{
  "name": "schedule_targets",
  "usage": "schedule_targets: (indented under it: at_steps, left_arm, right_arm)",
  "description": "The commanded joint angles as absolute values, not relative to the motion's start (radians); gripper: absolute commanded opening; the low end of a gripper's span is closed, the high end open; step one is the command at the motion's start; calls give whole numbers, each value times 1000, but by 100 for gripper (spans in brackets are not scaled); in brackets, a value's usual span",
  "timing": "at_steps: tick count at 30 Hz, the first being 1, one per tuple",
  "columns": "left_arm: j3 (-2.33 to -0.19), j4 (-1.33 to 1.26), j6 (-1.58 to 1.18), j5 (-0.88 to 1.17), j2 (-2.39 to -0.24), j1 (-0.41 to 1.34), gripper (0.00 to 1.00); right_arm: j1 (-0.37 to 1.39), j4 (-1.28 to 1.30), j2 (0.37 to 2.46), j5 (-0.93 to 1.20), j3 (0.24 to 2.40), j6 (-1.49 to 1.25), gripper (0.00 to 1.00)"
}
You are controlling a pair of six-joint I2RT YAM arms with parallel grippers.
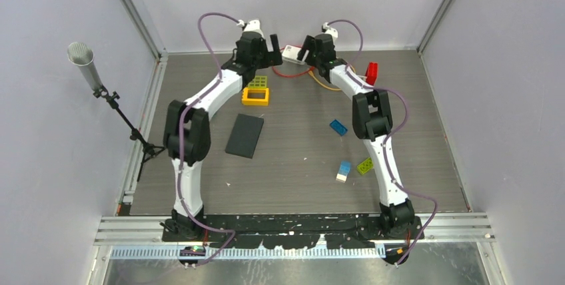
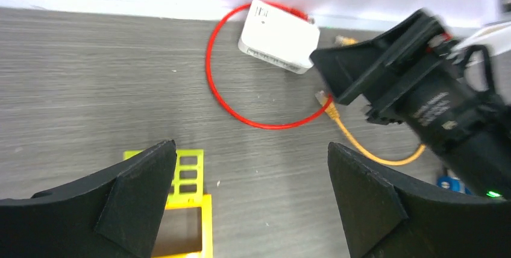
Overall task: Insert the plug into the switch port
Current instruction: Move the switch port to the center of the board.
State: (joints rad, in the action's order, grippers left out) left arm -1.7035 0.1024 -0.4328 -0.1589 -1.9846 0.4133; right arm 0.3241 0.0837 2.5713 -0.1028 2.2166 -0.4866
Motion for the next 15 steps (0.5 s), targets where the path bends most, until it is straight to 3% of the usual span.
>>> schedule_targets:
  at_steps: [1,7,15]
  left_arm:
    - [-1795,95,-416,-57,-2171,396,99]
    - [-1987,25,-416,29,-2370,379,100]
    - [-2279,5,-481,119,-2586,349,100]
  right_arm:
    - [302,-77,2636,-140,2291,-631,78]
    - [292,-71,2733,-117,2416,-686,78]
    - [270,-120,2771,-70,2423,-770,77]
